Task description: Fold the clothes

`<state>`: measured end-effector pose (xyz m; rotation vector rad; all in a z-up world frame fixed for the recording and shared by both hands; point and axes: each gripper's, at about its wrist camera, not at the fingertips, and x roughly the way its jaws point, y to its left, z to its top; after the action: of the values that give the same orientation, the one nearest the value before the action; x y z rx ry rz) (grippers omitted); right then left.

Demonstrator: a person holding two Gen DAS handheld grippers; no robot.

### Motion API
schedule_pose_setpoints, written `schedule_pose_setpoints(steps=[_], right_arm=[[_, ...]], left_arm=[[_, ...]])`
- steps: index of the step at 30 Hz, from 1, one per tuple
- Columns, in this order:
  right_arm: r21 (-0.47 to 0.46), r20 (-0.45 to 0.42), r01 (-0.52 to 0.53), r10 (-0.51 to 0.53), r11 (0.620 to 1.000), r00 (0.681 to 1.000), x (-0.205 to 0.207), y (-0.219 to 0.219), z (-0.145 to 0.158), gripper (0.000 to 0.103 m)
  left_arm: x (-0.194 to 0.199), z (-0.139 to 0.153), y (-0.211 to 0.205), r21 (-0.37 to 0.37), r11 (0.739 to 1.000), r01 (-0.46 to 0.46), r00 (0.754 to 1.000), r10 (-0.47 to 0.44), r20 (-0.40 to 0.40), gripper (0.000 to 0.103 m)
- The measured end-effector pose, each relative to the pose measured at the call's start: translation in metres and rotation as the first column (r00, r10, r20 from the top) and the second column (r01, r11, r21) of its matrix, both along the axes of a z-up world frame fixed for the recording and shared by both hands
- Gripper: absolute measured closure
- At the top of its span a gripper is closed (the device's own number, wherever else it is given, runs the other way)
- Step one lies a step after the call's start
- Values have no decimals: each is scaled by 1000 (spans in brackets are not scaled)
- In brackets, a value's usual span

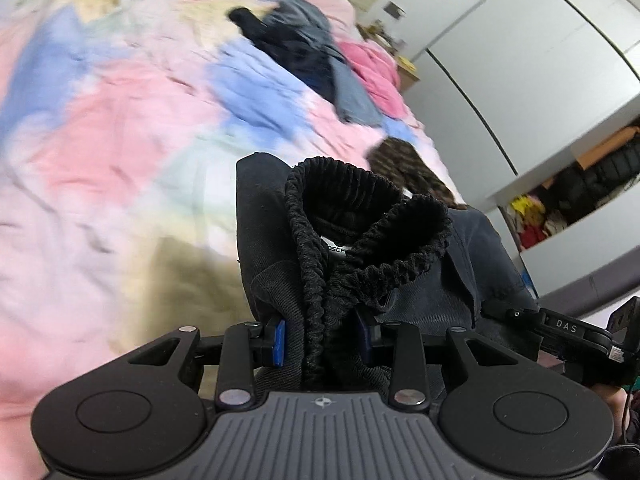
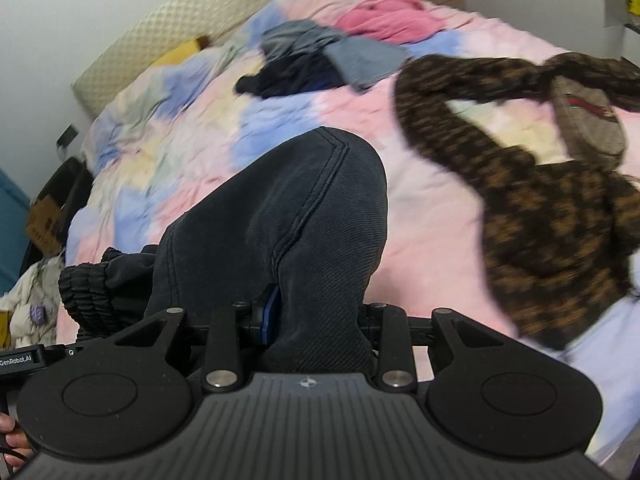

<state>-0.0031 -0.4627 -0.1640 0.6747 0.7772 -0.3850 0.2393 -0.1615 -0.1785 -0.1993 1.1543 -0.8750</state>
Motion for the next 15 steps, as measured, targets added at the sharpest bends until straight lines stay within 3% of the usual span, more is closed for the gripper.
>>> schedule_pose_setpoints(steps=[10, 15], right_arm=[[-46, -1, 123, -123, 991, 992, -82, -143, -22, 70], [-30, 5, 222, -222, 974, 975, -120, -201, -50, 70]], left_arm=[[-58, -37, -176, -16, 994, 110, 994, -110, -9, 68], [-73, -64, -263, 12, 982, 189, 982, -189, -10, 68]])
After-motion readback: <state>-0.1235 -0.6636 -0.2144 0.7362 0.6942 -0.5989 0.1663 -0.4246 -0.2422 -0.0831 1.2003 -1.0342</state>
